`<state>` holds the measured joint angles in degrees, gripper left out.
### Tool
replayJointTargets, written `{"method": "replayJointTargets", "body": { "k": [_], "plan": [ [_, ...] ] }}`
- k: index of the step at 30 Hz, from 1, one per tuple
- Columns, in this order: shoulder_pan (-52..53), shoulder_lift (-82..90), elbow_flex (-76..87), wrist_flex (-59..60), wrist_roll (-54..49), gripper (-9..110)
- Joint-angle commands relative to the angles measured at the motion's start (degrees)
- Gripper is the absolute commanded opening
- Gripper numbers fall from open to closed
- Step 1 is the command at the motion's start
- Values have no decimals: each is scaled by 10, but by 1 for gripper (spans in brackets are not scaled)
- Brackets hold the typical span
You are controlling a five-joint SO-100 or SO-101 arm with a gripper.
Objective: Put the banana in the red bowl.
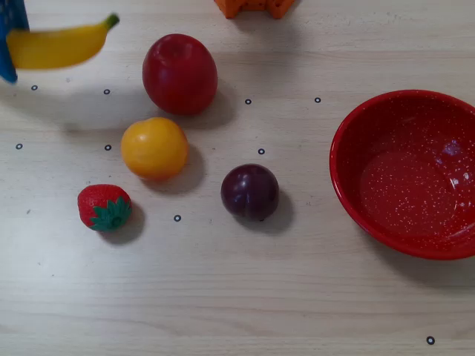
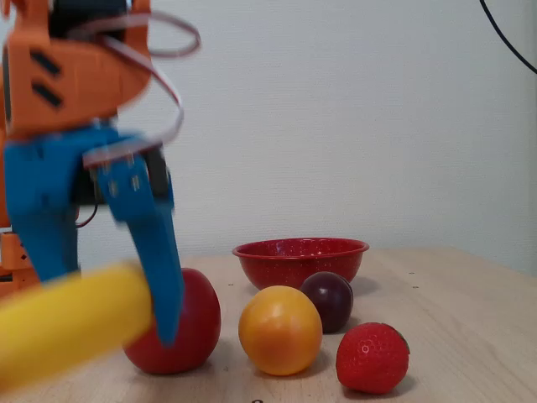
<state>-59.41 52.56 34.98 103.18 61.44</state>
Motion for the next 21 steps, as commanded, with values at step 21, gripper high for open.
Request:
{"method": "replayJointTargets", "body": {
  "k": [21],
  "plan": [
    [383,456,253,54,-315,0]
  ]
}}
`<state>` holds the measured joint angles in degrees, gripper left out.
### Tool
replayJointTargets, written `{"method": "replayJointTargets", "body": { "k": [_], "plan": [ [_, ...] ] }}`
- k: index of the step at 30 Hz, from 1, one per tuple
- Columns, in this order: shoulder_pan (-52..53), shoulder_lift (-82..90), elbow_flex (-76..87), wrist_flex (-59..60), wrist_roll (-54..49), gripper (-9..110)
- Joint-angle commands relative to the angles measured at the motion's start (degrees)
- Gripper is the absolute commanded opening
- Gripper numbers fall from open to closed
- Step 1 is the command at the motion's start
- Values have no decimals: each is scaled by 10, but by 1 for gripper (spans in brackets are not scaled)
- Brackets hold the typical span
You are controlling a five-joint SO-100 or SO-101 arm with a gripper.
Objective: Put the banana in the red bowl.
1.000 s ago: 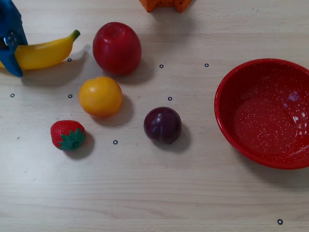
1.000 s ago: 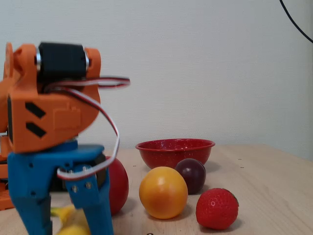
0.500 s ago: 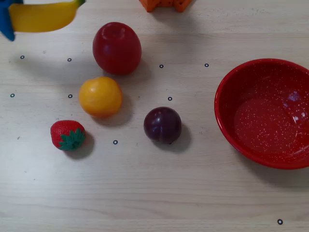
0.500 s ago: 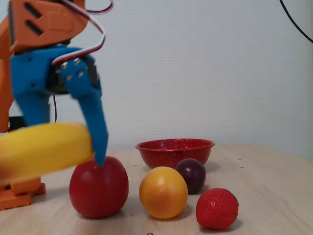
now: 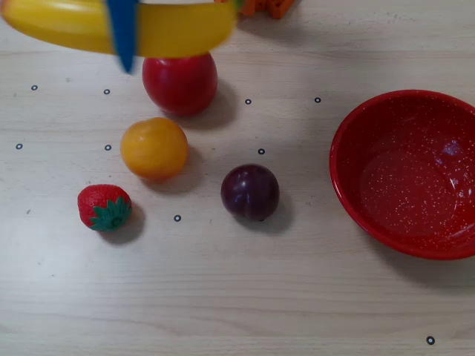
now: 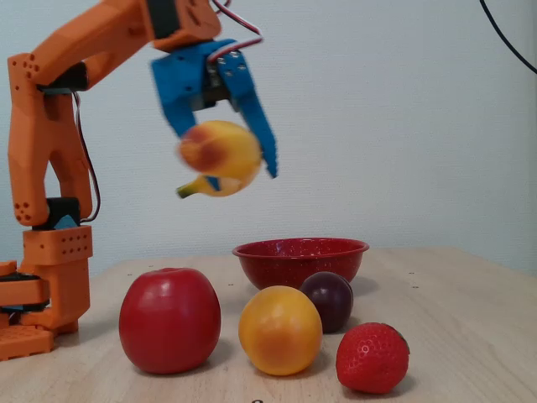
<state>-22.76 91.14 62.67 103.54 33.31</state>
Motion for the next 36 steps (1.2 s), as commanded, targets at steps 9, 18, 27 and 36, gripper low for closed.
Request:
{"method": "replayJointTargets", "body": {
  "k": [9,18,27,36],
  "plan": [
    [243,79,-20,35,-152,0],
    [422,11,-22,-107,-190,0],
    [478,-93,-11,-286,-181,0],
    [546,-155,-8,-329,-192,0]
  ]
}}
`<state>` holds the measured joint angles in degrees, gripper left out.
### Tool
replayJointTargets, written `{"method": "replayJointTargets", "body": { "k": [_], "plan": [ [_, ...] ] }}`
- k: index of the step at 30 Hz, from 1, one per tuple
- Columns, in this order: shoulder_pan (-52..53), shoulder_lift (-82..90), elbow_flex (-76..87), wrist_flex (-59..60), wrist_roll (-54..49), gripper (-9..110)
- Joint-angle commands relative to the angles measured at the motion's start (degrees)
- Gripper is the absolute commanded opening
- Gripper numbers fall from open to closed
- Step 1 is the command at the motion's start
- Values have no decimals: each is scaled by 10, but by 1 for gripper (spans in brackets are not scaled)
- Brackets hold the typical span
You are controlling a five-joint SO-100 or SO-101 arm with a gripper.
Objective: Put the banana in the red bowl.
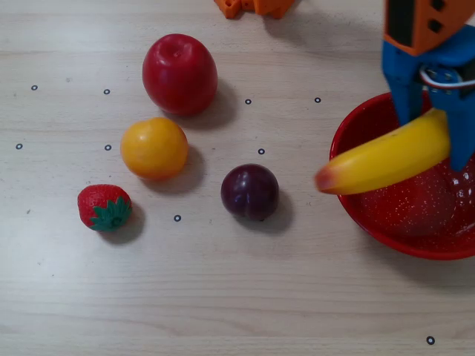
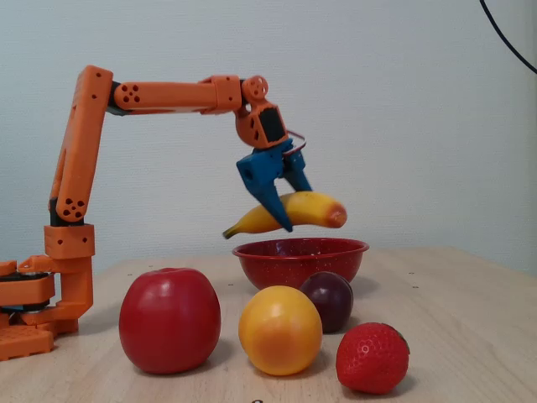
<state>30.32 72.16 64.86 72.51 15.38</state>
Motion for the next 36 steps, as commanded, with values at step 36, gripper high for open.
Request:
{"method": "replayJointTargets", "body": {
  "k": [36],
  "plan": [
    [-136,181,-43,105,-46,0]
  ]
}}
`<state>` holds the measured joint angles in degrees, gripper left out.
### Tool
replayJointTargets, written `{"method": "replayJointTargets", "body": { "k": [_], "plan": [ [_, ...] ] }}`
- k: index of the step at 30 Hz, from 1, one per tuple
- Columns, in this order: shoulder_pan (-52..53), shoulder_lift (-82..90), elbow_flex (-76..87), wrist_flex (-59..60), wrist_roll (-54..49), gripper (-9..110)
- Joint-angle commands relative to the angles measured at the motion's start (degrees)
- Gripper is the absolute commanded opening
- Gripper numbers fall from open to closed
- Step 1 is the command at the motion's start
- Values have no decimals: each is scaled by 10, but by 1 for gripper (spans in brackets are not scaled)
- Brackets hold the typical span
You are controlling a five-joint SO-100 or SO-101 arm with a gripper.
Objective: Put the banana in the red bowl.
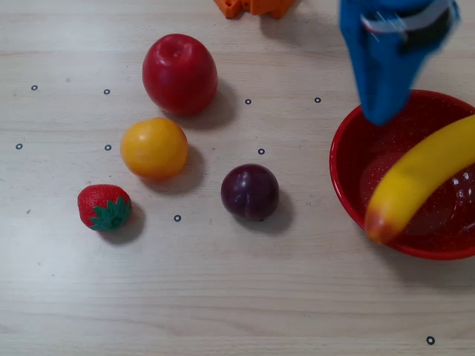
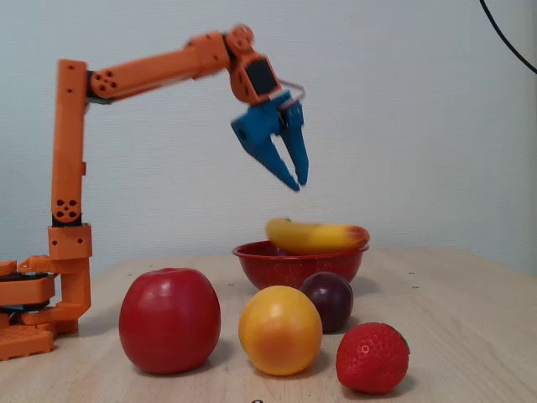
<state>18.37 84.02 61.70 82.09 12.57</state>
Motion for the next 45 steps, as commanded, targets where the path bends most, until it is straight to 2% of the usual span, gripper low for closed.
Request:
{"method": "replayJointTargets", "body": {
  "k": [1,7,14,26,37,45],
  "plan": [
    [-26,77,4,11,-21,0],
    [-91,215,185,-62,-51,0],
    [-158,399,440,-196,-33,0],
    [-210,714,830,-329,-12,0],
    [-214,897,1066,-437,-33,0],
    [-198,969,1170,-478,-62,0]
  ]
}}
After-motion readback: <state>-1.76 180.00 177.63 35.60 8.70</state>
